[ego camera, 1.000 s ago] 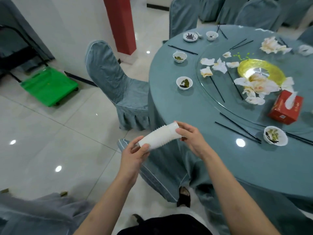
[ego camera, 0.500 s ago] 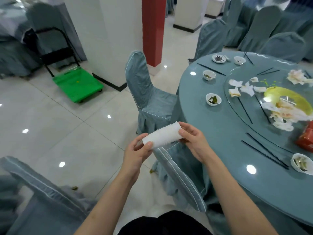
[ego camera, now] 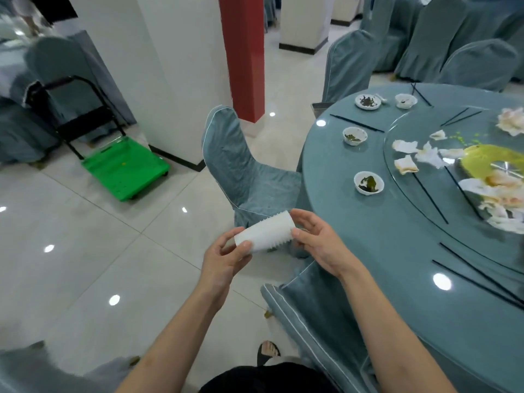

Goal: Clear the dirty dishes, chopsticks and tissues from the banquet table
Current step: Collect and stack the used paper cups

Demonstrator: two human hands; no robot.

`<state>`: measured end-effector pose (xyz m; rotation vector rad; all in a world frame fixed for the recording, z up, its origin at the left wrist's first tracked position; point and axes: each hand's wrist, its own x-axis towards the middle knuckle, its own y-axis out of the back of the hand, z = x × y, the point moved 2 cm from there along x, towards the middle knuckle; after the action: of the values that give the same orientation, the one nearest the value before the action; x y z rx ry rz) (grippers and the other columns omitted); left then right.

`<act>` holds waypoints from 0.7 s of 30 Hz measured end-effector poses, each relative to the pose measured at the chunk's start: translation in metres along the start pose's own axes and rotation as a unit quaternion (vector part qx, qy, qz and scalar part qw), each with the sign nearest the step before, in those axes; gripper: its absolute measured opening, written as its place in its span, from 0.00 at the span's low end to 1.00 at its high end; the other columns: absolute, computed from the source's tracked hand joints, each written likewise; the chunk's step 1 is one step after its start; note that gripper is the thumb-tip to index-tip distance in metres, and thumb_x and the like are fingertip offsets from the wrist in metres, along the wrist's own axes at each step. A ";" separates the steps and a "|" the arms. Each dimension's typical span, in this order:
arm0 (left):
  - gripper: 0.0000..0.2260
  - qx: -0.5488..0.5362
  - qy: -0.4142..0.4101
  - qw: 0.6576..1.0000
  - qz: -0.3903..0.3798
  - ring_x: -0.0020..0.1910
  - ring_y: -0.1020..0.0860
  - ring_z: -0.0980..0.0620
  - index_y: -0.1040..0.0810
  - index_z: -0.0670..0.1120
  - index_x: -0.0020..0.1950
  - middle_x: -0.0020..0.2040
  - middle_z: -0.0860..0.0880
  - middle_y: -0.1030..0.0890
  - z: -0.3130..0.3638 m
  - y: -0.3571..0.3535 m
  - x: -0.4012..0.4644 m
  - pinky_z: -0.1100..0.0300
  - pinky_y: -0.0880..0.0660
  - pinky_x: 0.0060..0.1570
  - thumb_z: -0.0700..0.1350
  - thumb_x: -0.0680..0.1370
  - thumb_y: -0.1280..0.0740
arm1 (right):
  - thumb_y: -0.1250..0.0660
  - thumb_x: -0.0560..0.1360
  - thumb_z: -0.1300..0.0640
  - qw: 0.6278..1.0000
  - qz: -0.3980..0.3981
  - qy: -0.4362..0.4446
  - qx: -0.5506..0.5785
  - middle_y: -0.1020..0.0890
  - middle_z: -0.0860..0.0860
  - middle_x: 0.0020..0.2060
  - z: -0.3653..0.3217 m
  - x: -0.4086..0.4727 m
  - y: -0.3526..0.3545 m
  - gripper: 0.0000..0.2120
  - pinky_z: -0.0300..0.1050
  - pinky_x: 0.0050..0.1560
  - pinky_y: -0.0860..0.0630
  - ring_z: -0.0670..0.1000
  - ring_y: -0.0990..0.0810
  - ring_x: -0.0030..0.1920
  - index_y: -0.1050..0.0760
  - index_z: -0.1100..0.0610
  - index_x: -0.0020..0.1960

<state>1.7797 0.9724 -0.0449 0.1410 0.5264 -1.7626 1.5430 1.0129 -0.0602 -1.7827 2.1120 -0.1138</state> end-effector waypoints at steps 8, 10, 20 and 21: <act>0.14 0.023 0.017 0.999 -0.014 0.58 0.17 0.43 0.18 0.47 0.61 0.58 0.41 0.16 0.022 -0.020 0.075 0.52 0.19 0.57 0.40 0.76 0.25 | 0.25 0.75 0.60 0.999 0.035 0.000 -0.010 0.19 0.51 0.65 -0.016 0.066 0.014 0.25 0.43 0.53 0.24 0.50 0.20 0.60 0.26 0.57 0.70; 0.13 0.022 0.027 0.999 -0.022 0.57 0.17 0.43 0.19 0.46 0.61 0.57 0.41 0.15 0.024 -0.020 0.094 0.51 0.19 0.58 0.40 0.77 0.26 | 0.25 0.76 0.60 0.998 0.055 0.001 -0.019 0.18 0.50 0.65 -0.018 0.080 0.014 0.23 0.48 0.58 0.23 0.51 0.19 0.62 0.25 0.56 0.70; 0.16 0.012 0.064 0.995 -0.078 0.57 0.17 0.44 0.21 0.45 0.65 0.60 0.40 0.16 0.055 0.002 0.206 0.49 0.21 0.61 0.41 0.77 0.27 | 0.27 0.77 0.65 0.982 0.185 0.036 0.021 0.17 0.51 0.63 -0.017 0.171 -0.017 0.21 0.44 0.60 0.21 0.52 0.22 0.68 0.25 0.59 0.68; 0.17 0.017 0.066 0.994 -0.084 0.59 0.17 0.43 0.21 0.45 0.65 0.61 0.39 0.17 0.063 0.009 0.220 0.49 0.20 0.61 0.41 0.77 0.26 | 0.27 0.76 0.63 0.980 0.195 0.040 0.027 0.17 0.51 0.63 -0.018 0.183 -0.026 0.23 0.46 0.62 0.22 0.51 0.21 0.68 0.26 0.58 0.70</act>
<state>1.7420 0.7484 -0.0726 0.2434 0.6189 -1.9367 1.5378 0.8277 -0.0774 -1.3236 2.4456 -0.1371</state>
